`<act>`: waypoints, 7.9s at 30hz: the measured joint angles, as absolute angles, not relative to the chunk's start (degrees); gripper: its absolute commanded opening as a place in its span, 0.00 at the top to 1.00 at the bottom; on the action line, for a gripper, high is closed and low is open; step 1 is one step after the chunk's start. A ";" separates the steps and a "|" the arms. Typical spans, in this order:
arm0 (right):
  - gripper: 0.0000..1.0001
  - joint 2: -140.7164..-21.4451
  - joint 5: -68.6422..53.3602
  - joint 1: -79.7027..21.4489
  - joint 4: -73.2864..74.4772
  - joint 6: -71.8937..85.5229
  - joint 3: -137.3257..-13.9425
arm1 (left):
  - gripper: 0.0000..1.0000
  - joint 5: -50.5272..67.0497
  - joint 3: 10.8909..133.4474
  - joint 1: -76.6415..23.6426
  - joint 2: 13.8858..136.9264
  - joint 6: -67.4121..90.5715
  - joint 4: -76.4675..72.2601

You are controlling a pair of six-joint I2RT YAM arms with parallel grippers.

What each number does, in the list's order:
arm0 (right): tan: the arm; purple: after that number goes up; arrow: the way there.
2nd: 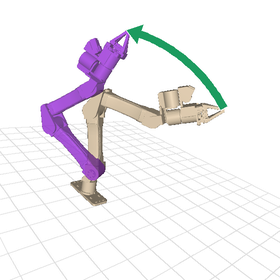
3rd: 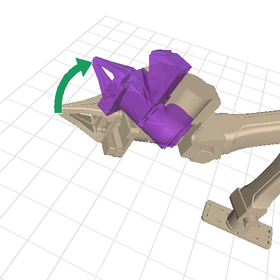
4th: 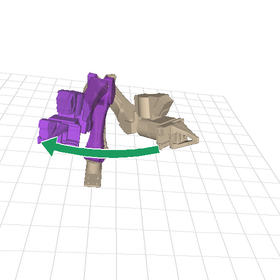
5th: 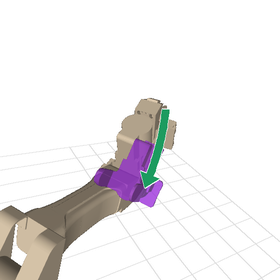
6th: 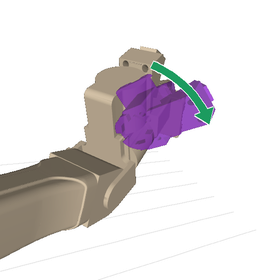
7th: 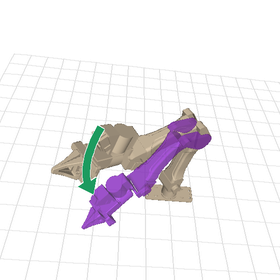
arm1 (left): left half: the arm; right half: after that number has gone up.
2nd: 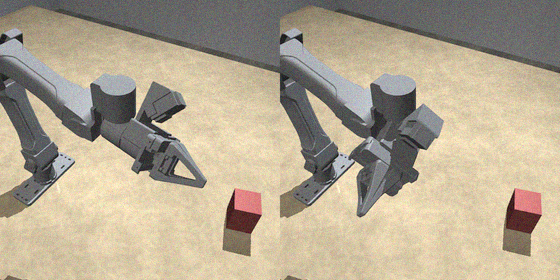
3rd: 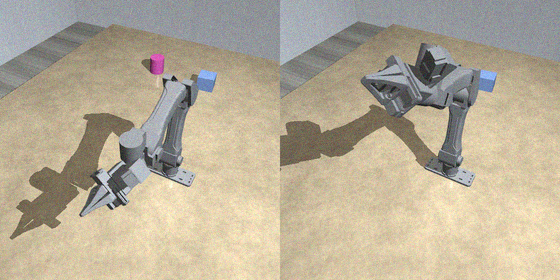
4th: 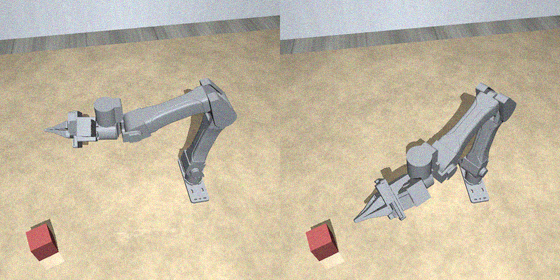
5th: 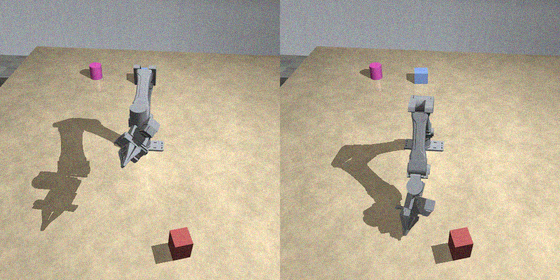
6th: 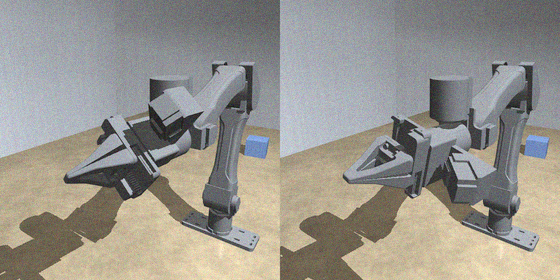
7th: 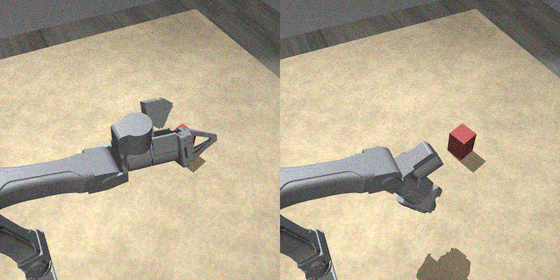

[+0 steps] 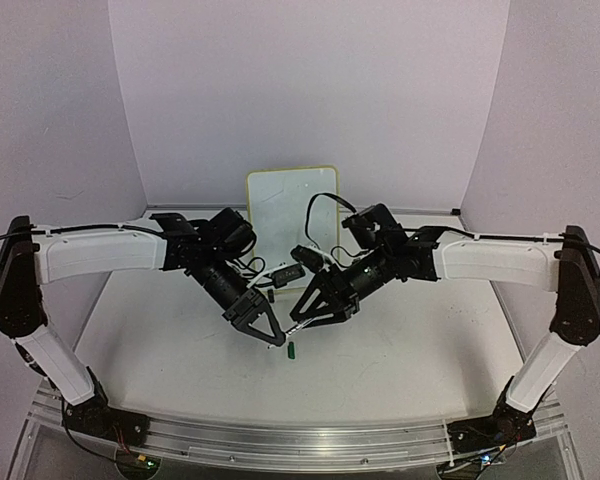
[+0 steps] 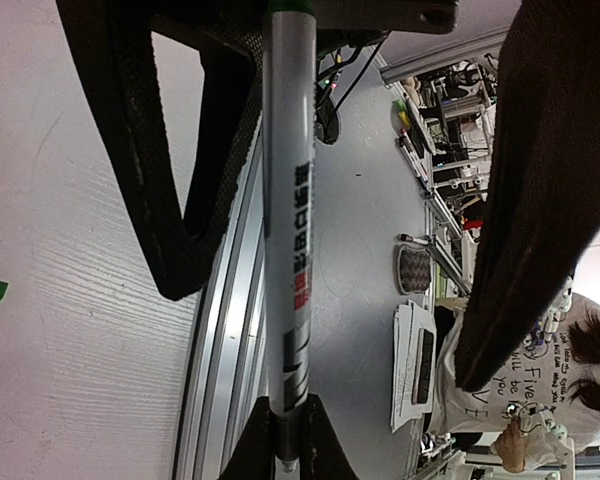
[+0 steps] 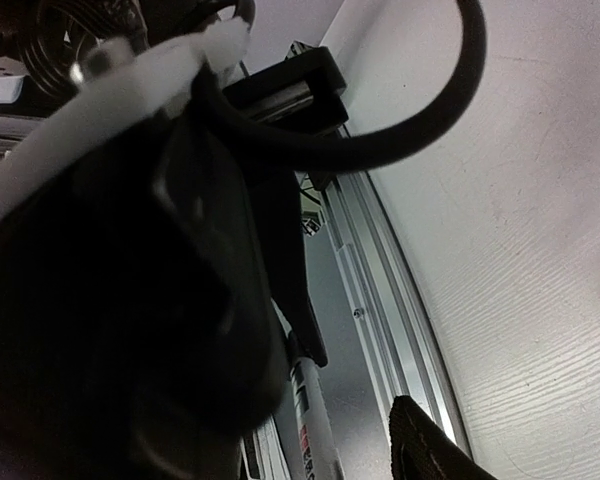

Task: Write a sentence on the whiteboard
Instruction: Pass from the left arm to the right, then hold the whiteboard at the center of the board, then write a sentence on the whiteboard.

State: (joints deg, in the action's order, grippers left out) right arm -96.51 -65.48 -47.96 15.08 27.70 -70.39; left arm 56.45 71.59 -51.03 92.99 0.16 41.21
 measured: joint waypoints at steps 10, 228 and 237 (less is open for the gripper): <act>0.46 -96.94 -65.56 -49.42 15.07 27.92 -70.89 | 1.00 56.66 72.38 -51.09 94.08 -1.64 42.59; 1.00 -112.57 -19.83 -42.35 -7.43 21.04 -94.87 | 1.00 54.37 97.49 -18.61 112.53 -11.12 19.55; 1.00 -112.72 -20.55 -42.35 -7.53 21.06 -96.18 | 1.00 54.37 97.49 -18.61 112.53 -11.11 19.55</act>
State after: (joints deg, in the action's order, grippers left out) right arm -112.72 -20.55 -42.35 -7.53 21.06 -96.18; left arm 54.37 97.49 -18.61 112.53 -11.11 19.55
